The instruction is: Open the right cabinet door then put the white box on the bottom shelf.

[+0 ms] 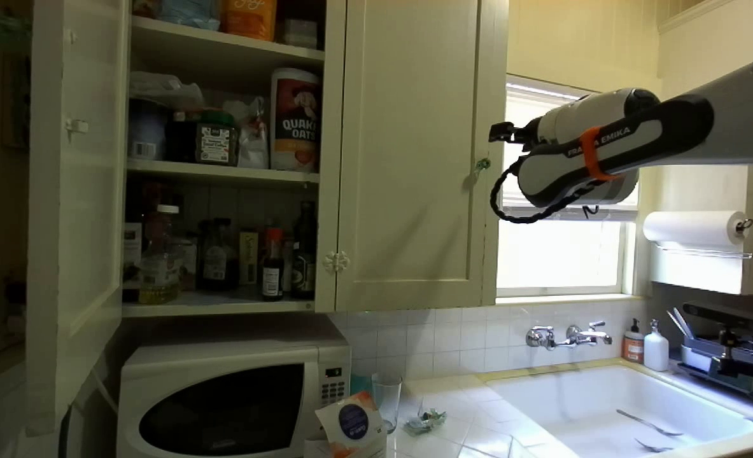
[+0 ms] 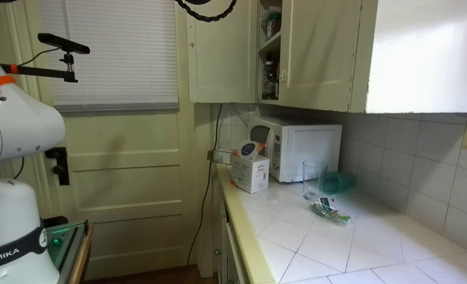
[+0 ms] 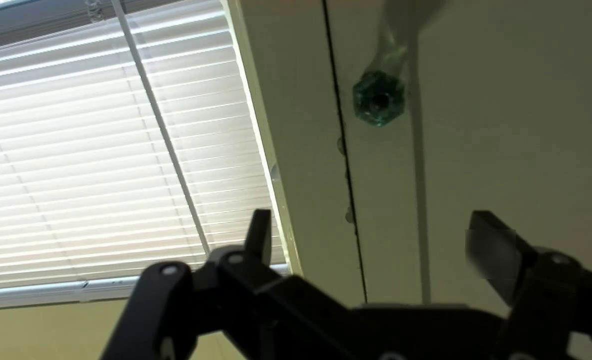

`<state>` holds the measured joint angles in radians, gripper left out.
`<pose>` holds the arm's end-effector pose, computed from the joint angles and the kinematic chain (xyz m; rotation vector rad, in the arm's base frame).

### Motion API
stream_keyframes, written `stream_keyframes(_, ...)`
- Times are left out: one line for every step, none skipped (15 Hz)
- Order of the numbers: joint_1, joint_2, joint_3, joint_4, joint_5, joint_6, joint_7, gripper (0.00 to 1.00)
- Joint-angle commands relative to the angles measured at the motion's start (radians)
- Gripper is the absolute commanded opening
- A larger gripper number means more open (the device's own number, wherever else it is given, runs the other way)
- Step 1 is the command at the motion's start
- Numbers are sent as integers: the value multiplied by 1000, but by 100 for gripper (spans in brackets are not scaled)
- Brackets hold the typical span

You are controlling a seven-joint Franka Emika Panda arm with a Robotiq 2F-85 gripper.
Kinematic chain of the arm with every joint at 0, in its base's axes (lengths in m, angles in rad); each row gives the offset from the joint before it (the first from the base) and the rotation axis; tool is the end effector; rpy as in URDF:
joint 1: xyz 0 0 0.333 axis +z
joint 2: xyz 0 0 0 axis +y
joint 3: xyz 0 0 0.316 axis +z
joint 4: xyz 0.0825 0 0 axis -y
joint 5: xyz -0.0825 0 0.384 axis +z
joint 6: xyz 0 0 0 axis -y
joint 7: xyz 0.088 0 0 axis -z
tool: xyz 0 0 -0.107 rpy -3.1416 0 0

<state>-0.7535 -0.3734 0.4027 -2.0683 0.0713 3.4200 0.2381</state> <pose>0.4462 -0.1157 0.7789 1.9040 -0.5288 2.2332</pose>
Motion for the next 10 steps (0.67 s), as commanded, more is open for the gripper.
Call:
stream_keyframes(-195,24,164,21,71,80,-6,100)
stream_keyframes(-234,26,204,21,86,91,-12,100)
stream_keyframes(-264,27,239,20,92,101,-17,100)
stream_keyframes(-294,31,276,22,98,110,-19,100)
stream_keyframes(-320,35,311,25,100,119,-23,100)
stream_keyframes(-349,38,347,30,104,125,-25,100)
stream_keyframes(-375,41,378,36,105,129,-26,100)
stream_keyframes(-399,45,408,45,106,131,-23,100)
stream_keyframes(-418,49,429,54,110,127,-16,100)
stream_keyframes(-436,53,451,62,114,126,-10,100)
